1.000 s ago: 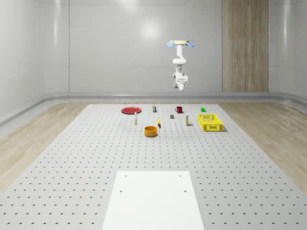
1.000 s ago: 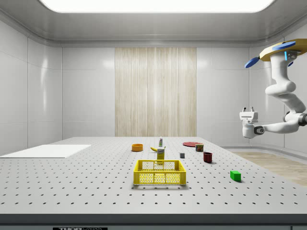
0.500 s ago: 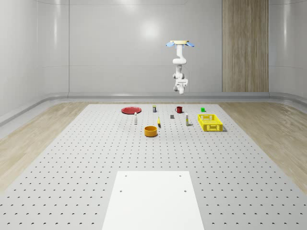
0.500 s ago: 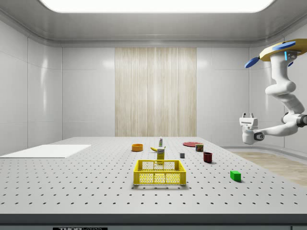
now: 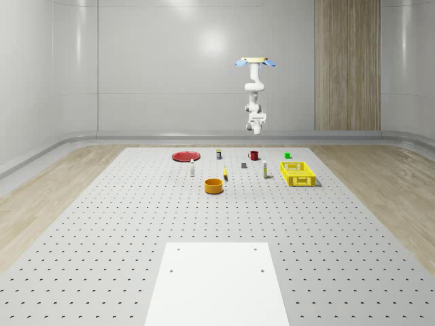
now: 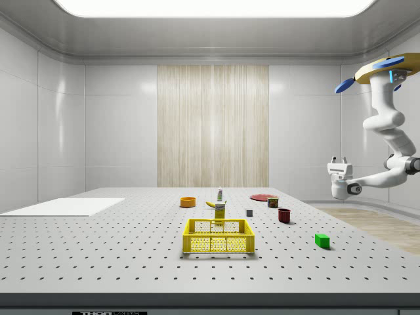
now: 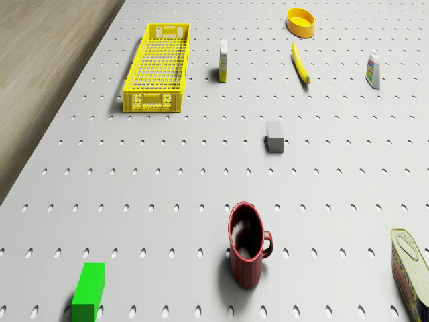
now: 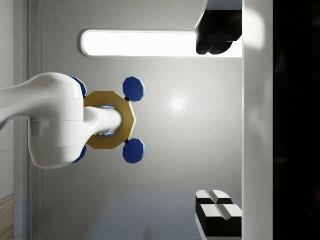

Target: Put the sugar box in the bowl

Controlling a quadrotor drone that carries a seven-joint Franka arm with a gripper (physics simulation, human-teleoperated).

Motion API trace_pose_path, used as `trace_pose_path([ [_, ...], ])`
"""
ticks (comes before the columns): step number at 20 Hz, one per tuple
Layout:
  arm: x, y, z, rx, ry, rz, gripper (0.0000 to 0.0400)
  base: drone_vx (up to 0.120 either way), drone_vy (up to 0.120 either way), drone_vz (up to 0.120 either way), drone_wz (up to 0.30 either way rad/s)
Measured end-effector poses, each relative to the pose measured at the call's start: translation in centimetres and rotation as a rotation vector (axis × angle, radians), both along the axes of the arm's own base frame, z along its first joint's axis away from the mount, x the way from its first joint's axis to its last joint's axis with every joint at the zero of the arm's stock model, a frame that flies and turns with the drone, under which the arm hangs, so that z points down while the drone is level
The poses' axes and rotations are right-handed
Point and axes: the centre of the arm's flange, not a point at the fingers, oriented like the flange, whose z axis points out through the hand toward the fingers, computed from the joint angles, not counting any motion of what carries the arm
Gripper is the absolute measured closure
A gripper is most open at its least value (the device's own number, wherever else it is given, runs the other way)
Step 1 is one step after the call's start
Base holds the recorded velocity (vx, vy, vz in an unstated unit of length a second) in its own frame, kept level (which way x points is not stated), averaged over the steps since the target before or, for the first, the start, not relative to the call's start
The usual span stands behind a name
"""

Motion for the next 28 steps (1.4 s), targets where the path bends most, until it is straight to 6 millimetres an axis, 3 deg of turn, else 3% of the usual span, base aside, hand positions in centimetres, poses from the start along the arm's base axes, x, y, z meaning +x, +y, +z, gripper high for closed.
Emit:
trace_pose_path([
  [11, -0.07, 0.01, 0.12, -0.001, -0.008, 0.000, 0.0000, 0.000, 0.000, 0.000, 0.000],
  [28, -0.20, 0.24, 0.12, -0.024, -0.021, 0.000, 0.0000, 0.118, 0.000, 0.000, 0.000],
])
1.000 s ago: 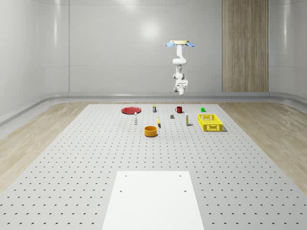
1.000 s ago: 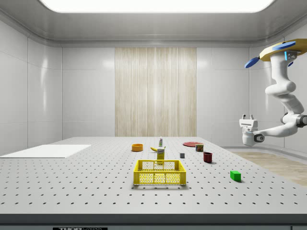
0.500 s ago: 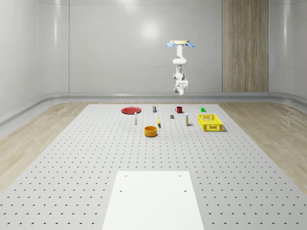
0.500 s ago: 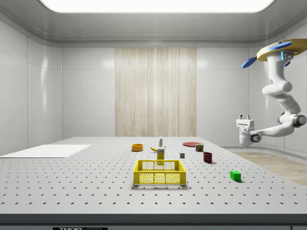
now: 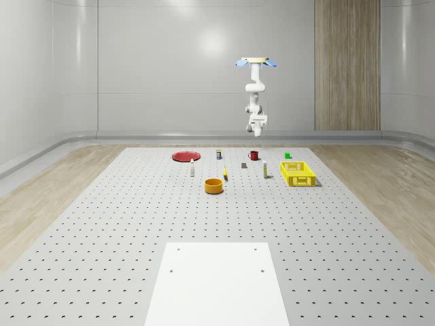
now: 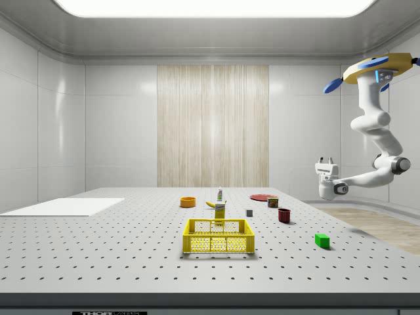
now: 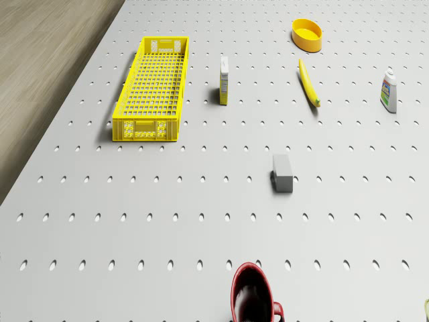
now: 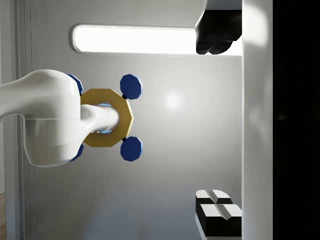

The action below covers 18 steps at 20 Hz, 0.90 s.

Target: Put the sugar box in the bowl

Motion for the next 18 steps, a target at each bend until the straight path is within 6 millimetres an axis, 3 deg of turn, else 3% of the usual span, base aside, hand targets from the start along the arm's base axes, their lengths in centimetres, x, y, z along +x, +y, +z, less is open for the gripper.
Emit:
trace_pose_path([
  [11, -0.1, 1.3, -0.1, -0.130, -0.008, -0.003, 0.0000, 0.120, 0.000, 0.000, 0.000],
  [18, -0.1, 4.5, -1.2, -0.471, -0.013, -0.012, 0.0000, 0.120, 0.000, 0.000, 0.000],
])
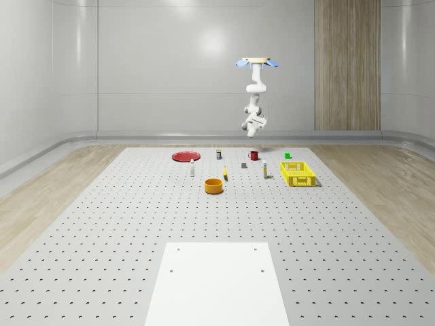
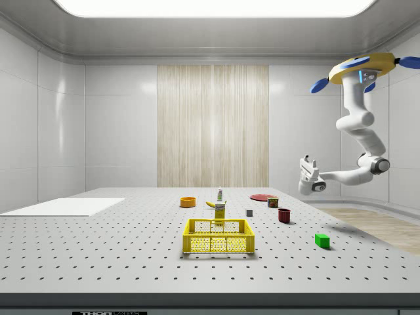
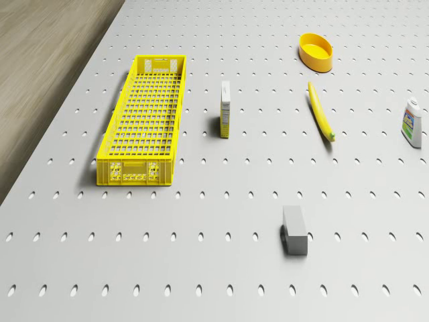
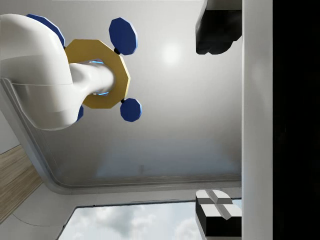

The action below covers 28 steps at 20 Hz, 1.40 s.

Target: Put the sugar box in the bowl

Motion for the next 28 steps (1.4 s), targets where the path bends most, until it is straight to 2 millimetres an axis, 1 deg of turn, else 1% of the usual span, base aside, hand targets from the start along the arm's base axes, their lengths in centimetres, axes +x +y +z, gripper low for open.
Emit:
trace_pose_path([
  [2, 0.0, 1.5, -1.0, -0.187, -0.001, -0.006, 0.0000, 0.120, 0.000, 0.000, 0.000],
  [4, 0.1, 3.2, -2.8, -0.431, -0.001, -0.014, 0.0000, 0.120, 0.000, -0.120, 0.000],
  [6, 0.1, 4.6, -5.5, -0.731, -0.001, -0.024, 0.0000, 0.120, 0.000, -0.120, 0.000],
  [8, 0.3, 5.1, -8.8, -1.070, -0.001, -0.036, 0.0000, 0.120, 0.000, -0.120, 0.000],
  [10, 0.4, 4.6, -12.1, -1.414, -0.001, -0.049, 0.0000, 0.120, 0.000, -0.120, 0.000],
  [12, 0.5, 3.1, -14.8, -1.724, 0.000, -0.060, 0.0000, 0.120, 0.000, -0.120, 0.000],
  [13, 0.5, 2.2, -15.8, -1.859, 0.001, -0.065, 0.0000, 0.120, 0.000, -0.120, 0.000],
  [15, 0.5, 0.5, -17.2, -2.081, 0.002, -0.072, 0.0000, 0.120, 0.000, -0.120, 0.000],
  [17, 0.6, -0.9, -17.9, -2.247, 0.002, -0.076, 0.0000, 0.120, 0.000, -0.120, 0.000],
  [20, 0.6, -2.5, -18.5, -2.411, 0.003, -0.078, 0.0000, 0.120, 0.000, -0.120, 0.000],
  [24, 0.6, -3.6, -18.7, -2.531, 0.004, -0.078, 0.0000, 0.120, 0.000, -0.120, 0.000],
  [28, 0.6, -4.2, -18.8, -2.589, 0.004, -0.077, 0.0000, 0.120, 0.000, -0.120, 0.000],
])
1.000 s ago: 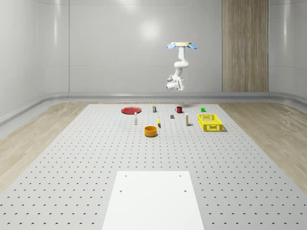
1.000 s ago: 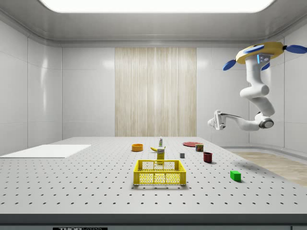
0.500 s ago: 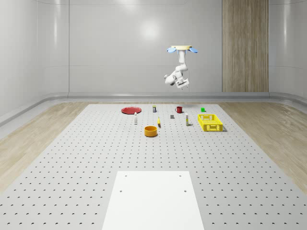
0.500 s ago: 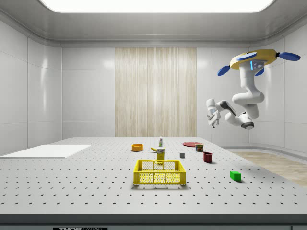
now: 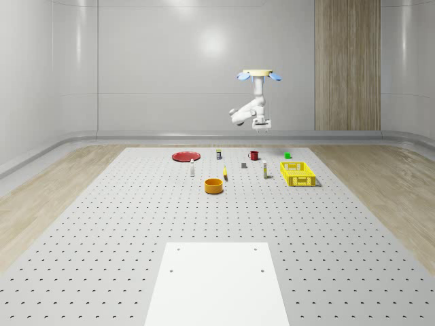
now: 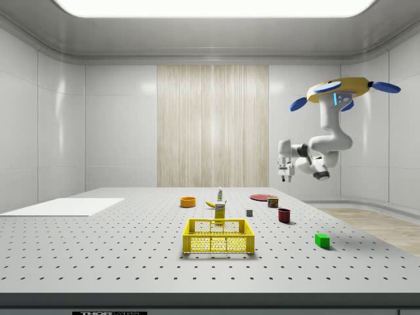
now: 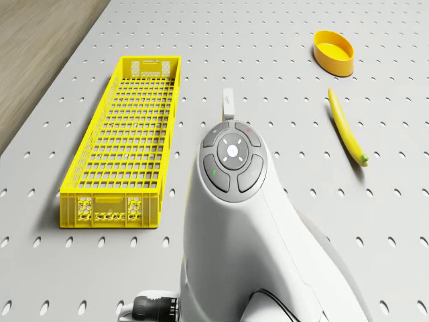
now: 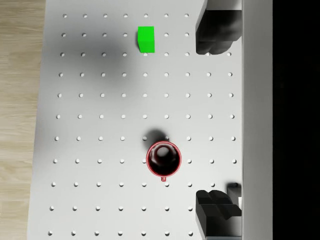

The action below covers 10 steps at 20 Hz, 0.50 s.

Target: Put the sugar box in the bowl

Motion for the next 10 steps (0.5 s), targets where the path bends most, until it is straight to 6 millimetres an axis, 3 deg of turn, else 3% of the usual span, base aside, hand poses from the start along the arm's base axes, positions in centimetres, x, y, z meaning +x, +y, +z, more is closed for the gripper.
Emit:
trace_pose_path([
  [4, 0.00, -0.28, -0.02, -0.028, 0.001, -0.001, 0.0000, 0.120, 0.000, -0.120, 0.000],
  [7, 0.00, -0.39, -0.03, -0.040, 0.002, -0.001, 0.0000, 0.120, 0.000, -0.013, 0.000],
  [10, 0.00, -0.45, -0.03, -0.046, 0.002, -0.001, 0.0000, 0.120, 0.000, -0.107, 0.000],
])
